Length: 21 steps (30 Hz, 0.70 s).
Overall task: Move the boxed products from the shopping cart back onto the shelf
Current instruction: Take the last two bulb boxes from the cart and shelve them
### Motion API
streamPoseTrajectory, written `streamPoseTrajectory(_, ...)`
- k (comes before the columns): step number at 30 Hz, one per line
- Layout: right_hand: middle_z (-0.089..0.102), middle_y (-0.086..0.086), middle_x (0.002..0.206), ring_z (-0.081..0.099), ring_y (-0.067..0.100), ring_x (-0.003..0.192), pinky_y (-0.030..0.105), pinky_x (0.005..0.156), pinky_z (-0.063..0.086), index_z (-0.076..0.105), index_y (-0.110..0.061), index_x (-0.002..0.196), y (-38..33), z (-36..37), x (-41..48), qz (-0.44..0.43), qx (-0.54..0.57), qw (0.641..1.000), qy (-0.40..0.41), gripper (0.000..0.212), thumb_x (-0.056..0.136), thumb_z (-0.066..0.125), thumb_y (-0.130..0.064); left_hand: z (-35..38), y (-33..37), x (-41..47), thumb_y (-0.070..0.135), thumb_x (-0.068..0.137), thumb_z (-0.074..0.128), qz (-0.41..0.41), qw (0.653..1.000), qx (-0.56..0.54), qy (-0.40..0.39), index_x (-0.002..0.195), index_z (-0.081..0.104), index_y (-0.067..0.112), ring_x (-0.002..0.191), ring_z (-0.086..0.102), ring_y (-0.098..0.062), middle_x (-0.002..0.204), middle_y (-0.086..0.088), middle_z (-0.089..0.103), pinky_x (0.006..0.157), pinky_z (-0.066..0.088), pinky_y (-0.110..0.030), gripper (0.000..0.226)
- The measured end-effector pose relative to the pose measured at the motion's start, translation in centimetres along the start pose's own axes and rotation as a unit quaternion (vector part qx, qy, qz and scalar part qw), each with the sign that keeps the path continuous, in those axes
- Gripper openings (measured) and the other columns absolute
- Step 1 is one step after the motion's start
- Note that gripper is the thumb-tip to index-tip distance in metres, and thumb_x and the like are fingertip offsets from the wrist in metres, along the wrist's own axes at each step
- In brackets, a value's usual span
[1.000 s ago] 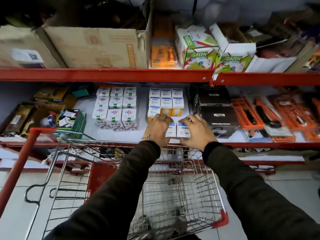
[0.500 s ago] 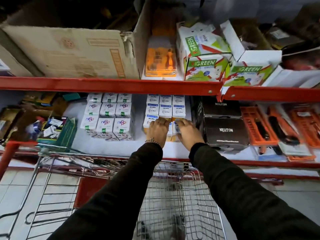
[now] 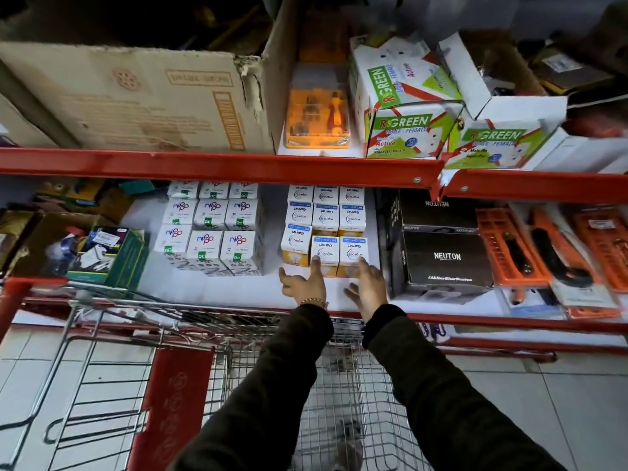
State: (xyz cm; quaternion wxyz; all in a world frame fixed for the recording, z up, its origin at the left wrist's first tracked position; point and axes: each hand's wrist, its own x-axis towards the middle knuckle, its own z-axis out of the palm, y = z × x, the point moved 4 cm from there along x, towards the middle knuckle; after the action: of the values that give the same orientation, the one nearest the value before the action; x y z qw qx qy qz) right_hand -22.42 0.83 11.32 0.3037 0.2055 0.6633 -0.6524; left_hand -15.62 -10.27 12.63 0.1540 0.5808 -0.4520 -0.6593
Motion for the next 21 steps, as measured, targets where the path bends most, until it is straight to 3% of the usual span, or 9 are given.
streamPoseTrajectory(2,0.065,0.015,0.107,0.06,0.024,0.086,0.031,0.07,0.054,0.054,-0.007,0.124,0.1,0.7,0.3,0.036,0.113,0.993,-0.026,0.044,0.096,0.057,-0.04,0.6,-0.3,1.7,0.036,0.086,0.07,-0.046,0.998,0.029,-0.021,0.154,0.01,0.017,0.129,0.048,-0.041,0.147,-0.023,0.037,0.109,0.043,-0.045,0.093)
streamPoseTrajectory(4,0.064,0.013,0.098,0.063,0.023,0.081,0.028,0.065,0.055,0.055,-0.008,0.12,-0.2,1.1,0.7,0.028,0.157,0.987,-0.036,0.032,0.097,0.059,-0.03,1.4,-0.4,2.9,0.034,0.086,0.07,-0.038,0.999,0.009,-0.034,0.154,0.008,0.022,0.124,0.055,-0.04,0.141,-0.02,0.047,0.106,0.046,-0.049,0.093)
streamPoseTrajectory(7,0.064,0.016,0.103,0.064,0.025,0.086,0.026,0.062,0.055,0.058,-0.009,0.119,-0.4,1.5,1.7,0.008,0.167,0.986,-0.014,0.029,0.095,0.062,-0.023,2.2,-0.1,3.6,0.029,0.089,0.067,-0.02,0.997,-0.019,-0.066,0.154,0.009,0.021,0.125,0.056,-0.036,0.145,-0.014,0.047,0.106,0.046,-0.052,0.088)
streamPoseTrajectory(10,0.062,0.013,0.093,0.063,0.026,0.085,0.028,0.066,0.055,0.057,-0.011,0.109,-0.6,1.7,2.4,0.004,0.174,0.985,0.004,0.019,0.094,0.064,-0.02,2.9,-0.1,4.6,0.038,0.088,0.065,-0.008,0.997,-0.005,-0.076,0.152,0.015,0.016,0.125,0.057,-0.037,0.146,-0.016,0.047,0.103,0.05,-0.051,0.084)
streamPoseTrajectory(15,0.063,0.014,0.091,0.063,0.031,0.095,0.032,0.073,0.055,0.057,-0.008,0.115,-0.7,1.9,3.3,0.008,0.174,0.985,0.001,0.025,0.094,0.064,-0.019,3.6,0.2,4.2,0.022,0.096,0.057,-0.049,0.987,-0.126,-0.082,0.154,0.003,0.031,0.122,0.06,-0.034,0.135,-0.013,0.059,0.106,0.047,-0.054,0.079)
streamPoseTrajectory(18,0.064,0.013,0.091,0.064,0.029,0.091,0.03,0.072,0.055,0.058,-0.007,0.114,-0.8,1.9,3.3,0.009,0.17,0.985,0.003,0.023,0.094,0.063,-0.019,3.8,0.3,4.1,0.025,0.098,0.054,-0.05,0.988,-0.106,-0.096,0.152,0.007,0.026,0.125,0.058,-0.035,0.139,-0.015,0.057,0.109,0.044,-0.053,0.071)
streamPoseTrajectory(21,0.065,0.02,0.105,0.064,0.028,0.091,0.03,0.073,0.055,0.057,-0.004,0.119,-0.8,1.9,3.5,0.007,0.155,0.988,0.001,0.031,0.094,0.063,-0.02,4.0,0.3,4.3,0.03,0.098,0.053,-0.056,0.991,-0.074,-0.095,0.15,0.014,0.017,0.126,0.057,-0.036,0.14,-0.018,0.056,0.11,0.044,-0.052,0.066)
